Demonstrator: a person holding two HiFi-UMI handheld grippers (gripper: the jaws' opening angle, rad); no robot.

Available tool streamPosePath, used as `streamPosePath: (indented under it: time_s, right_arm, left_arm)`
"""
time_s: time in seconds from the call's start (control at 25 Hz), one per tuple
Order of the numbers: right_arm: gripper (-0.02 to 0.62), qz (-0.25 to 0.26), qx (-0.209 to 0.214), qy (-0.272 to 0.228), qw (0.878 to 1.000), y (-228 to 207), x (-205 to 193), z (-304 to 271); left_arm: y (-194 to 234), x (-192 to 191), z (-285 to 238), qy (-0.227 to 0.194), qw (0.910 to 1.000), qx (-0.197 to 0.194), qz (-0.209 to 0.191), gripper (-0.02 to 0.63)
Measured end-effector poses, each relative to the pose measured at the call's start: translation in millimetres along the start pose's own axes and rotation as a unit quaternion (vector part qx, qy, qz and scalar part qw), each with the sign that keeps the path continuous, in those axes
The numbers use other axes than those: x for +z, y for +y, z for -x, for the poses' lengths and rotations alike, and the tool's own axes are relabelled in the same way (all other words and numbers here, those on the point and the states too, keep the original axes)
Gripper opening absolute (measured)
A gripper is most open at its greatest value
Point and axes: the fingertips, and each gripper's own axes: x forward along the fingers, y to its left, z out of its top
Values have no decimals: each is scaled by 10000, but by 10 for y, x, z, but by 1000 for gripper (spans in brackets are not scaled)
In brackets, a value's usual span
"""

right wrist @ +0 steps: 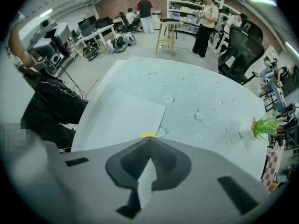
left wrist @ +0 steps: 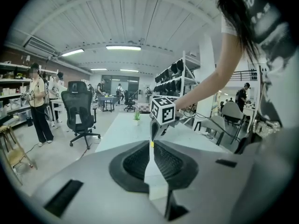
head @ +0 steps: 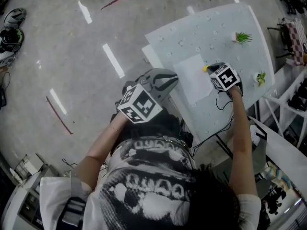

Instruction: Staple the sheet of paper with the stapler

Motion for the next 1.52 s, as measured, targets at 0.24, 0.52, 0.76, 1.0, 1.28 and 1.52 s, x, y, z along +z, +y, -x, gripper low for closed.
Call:
streamPosePath:
  time_s: [0.24,0.52,0.76,1.0,1.28,1.52]
  right_arm:
    - [5,-65,204,177,9996,9,25,-22]
    - [3,-84,127,529,9985,-2,39,-33]
    - [5,238,70,822,9963,16,47,-92]
    - [5,-100,266,685,9972,0,28,-110]
    - [5,-356,340,439,9978,15,28,-95]
    - [5,-1003,-78,-224,9947,-32,3,54]
  left_arm:
    - [76,2,-18,-71,10000,19,62,26]
    - [-21,34,-165,-160,9997,-149,82,26]
    - [-19,40,-246,-182,9996,-137,137,26]
    - [20,16,-246,-166,9997,-101,121,26]
    - [1,158,-152,-221,9996,-181,-68,27]
    - [-25,176,29,-151,9993,-289,-190,26]
